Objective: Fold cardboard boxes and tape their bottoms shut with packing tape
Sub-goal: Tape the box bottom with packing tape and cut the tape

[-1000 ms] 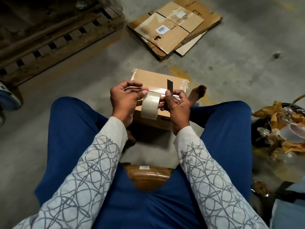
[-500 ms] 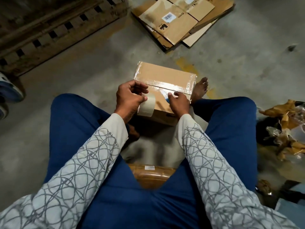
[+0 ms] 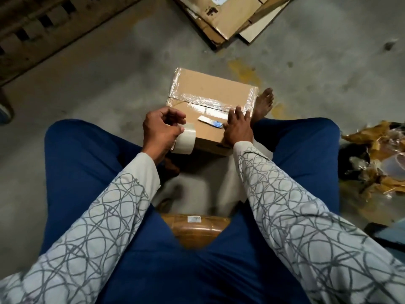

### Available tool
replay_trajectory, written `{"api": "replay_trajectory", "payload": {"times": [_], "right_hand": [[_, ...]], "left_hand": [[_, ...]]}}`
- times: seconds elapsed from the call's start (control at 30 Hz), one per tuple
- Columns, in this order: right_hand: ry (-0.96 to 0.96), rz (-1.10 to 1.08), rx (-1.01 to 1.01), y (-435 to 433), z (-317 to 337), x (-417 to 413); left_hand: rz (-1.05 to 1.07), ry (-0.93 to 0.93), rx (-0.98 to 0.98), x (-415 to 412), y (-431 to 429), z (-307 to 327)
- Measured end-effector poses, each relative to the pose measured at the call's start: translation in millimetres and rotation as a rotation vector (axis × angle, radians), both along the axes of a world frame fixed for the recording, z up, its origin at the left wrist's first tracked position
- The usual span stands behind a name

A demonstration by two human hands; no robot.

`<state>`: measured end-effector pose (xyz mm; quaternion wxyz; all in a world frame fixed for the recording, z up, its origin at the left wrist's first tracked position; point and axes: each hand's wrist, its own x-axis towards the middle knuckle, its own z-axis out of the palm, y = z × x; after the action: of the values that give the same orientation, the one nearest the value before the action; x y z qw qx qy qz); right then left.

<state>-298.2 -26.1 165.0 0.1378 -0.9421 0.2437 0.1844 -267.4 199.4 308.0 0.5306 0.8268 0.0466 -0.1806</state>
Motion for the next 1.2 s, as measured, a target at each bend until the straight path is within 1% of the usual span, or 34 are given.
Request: {"api": "replay_trajectory", "payload": {"times": [0.07, 0.13, 0.23, 0.3, 0.33, 0.37, 0.4, 0.43, 0.47, 0.5, 0.53, 0.57, 0.63, 0.73, 0.87, 0.97, 1.03, 1.1, 1.13, 1.2], "right_hand": [[0.067, 0.005, 0.015, 3.8, -1.3, -1.2], [0.077, 0.013, 0.013, 6.5, -1.9, -2.8], [0.023, -0.056, 0.138, 1.2, 21.1, 1.2], [0.04, -0.094, 0.189, -2.3, 44.9, 3.1], [0.006, -0.099, 0.195, -0.4, 58.2, 5.3], [-0.078, -0.114, 0.228, 5.8, 74.7, 8.0], [-0.196, -0.146, 0.323, 15.1, 95.8, 9.1], [-0.315, -0.221, 0.51, 26.1, 117.9, 8.2], [-0.394, -0.322, 0.765, 39.1, 141.3, 6.0], [-0.423, -0.392, 1.002, 49.4, 160.1, 2.1], [-0.468, -0.394, 1.15, 57.5, 170.9, -2.8], [-0.544, -0.345, 1.205, 64.6, 176.3, -8.2], [-0.683, -0.26, 1.198, 72.7, 174.6, -20.0], [-0.789, -0.211, 1.131, 76.1, 176.5, -24.8], [-0.852, -0.2, 1.096, 80.3, 181.3, -26.5], [-0.871, -0.258, 1.086, 85.3, 184.0, -32.8], [-0.887, -0.286, 1.099, 87.8, 188.6, -35.5], [-0.898, -0.292, 1.129, 89.2, 192.5, -36.5], [-0.901, -0.291, 1.138, 89.6, 194.2, -36.7], [-0.893, -0.281, 1.132, 90.2, 196.3, -37.5]], "left_hand": [[0.014, 0.003, -0.016, 3.0, -3.5, -0.7], [0.03, 0.005, -0.046, 4.7, -8.2, 0.0], [0.03, -0.045, -0.078, 5.9, -15.6, 6.1], [0.022, -0.107, -0.116, 6.1, -18.0, 13.0], [0.022, -0.139, -0.14, 5.5, -18.5, 17.4], [0.023, -0.167, -0.163, 4.7, -18.5, 21.9], [0.023, -0.193, -0.19, 3.6, -18.4, 26.6], [0.021, -0.213, -0.219, 2.3, -18.0, 30.5], [0.023, -0.229, -0.248, 1.1, -17.0, 34.1], [0.034, -0.246, -0.282, 0.2, -15.8, 37.8], [0.049, -0.261, -0.322, 0.1, -14.5, 41.1], [0.06, -0.278, -0.371, 0.4, -12.5, 44.7], [0.056, -0.3, -0.45, -0.6, -8.0, 51.5], [0.022, -0.316, -0.475, -6.1, -3.9, 60.3], [0.014, -0.334, -0.526, -4.1, 4.4, 71.1], [0.007, -0.268, -0.552, 3.4, 14.1, 79.1], [-0.042, -0.146, -0.525, 5.0, 18.7, 78.6], [-0.141, -0.043, -0.452, 3.0, 19.4, 73.7], [-0.201, -0.043, -0.392, 1.4, 18.0, 70.5], [-0.289, -0.128, -0.285, -2.4, 13.0, 65.4]]}}
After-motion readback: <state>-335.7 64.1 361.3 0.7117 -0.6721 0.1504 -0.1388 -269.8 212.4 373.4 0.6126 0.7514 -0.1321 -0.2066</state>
